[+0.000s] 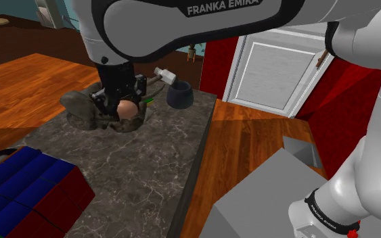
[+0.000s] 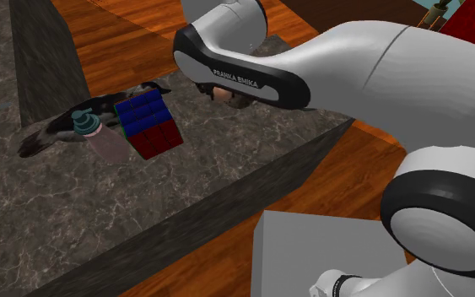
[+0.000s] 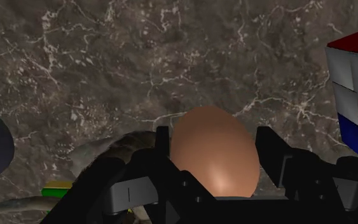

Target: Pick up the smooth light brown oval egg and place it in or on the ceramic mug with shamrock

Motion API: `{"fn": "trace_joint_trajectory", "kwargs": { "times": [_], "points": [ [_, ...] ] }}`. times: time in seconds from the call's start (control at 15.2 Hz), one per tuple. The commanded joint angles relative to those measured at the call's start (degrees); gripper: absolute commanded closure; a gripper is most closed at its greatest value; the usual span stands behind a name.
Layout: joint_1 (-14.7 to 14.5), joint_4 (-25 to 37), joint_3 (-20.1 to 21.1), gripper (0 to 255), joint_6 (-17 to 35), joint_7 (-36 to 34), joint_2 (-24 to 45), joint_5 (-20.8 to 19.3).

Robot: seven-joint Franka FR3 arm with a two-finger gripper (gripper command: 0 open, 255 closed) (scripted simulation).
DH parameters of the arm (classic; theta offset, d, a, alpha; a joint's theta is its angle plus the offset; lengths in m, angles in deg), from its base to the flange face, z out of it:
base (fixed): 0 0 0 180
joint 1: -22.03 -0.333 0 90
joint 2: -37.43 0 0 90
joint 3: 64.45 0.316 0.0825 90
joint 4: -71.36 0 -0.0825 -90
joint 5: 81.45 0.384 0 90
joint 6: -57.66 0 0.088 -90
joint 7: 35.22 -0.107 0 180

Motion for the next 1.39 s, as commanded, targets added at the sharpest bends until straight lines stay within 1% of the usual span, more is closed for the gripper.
{"fn": "trace_joint_trajectory", "kwargs": {
  "times": [0.0,0.33,0.66,0.99,1.32],
  "points": [
    [2.51,-2.31,-0.39,255,1.17,2.58,-1.72,1.04],
    [7.74,-5.02,-1.92,255,2.95,9.05,-3.88,2.7],
    [12.24,-5.77,-3.77,255,4.02,15.4,-4.56,3.74],
    [16.17,-4.6,-5.74,255,4.38,21.49,-3.78,4.2],
    [19.59,-1.45,-7.69,255,4.02,27.27,-1.57,4.19]
  ]
}}
